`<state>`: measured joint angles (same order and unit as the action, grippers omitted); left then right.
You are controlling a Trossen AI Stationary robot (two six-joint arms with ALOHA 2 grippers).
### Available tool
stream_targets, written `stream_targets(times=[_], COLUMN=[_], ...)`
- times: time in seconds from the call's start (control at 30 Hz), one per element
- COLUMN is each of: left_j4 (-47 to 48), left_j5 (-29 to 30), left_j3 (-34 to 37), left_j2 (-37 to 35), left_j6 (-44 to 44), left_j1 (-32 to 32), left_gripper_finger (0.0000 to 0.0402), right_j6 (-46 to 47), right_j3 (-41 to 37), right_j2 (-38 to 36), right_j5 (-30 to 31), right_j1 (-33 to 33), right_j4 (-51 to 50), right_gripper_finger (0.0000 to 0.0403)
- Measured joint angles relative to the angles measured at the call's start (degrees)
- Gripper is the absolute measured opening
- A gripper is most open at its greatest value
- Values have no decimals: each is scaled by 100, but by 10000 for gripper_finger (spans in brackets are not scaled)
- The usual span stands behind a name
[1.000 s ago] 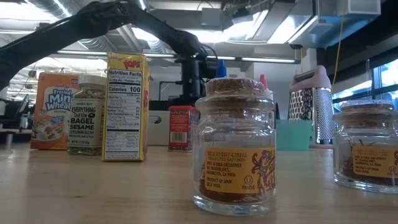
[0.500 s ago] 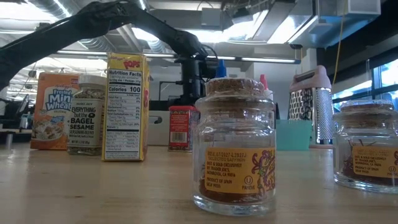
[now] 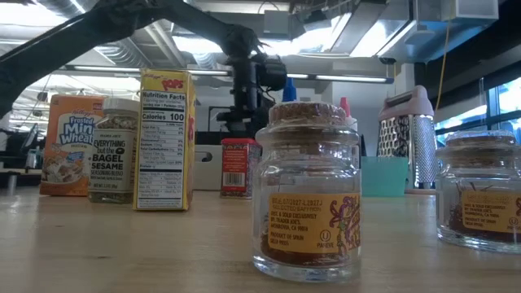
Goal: Pick & Place Kitchen Items
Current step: Put the purple food coloring bottle into the transparent bin, then put the light blue cereal box into the green bin
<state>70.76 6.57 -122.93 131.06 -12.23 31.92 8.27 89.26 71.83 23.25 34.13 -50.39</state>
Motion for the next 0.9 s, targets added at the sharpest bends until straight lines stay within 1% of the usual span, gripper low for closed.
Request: stream_targets(times=[0.23, 0.43, 0.53, 0.63, 0.77, 0.9], left_j4=[132, 330, 658, 1025, 1350, 1459], left_j5=[32, 173, 186, 183, 185, 183], left_j3=[0, 0, 0, 0, 0, 0], left_j2=[-460, -1074, -1473, -1894, -2469, -3009], left_j6=[439, 585, 691, 702, 655, 463], left_j1=[-111, -257, -347, -493, -755, -1092], left_gripper_finger=[207, 207, 208, 207, 208, 206], right_j6=[31, 57, 285, 587, 824, 1178], right_j3=[0, 0, 0, 0, 0, 0], right_j2=[0, 0, 0, 0, 0, 0], right_j5=[11, 13, 49, 211, 225, 225], right_j1=[0, 0, 0, 0, 0, 2], right_j4=[21, 193, 188, 170, 71, -330], right_gripper_finger=[279, 279, 279, 279, 279, 279])
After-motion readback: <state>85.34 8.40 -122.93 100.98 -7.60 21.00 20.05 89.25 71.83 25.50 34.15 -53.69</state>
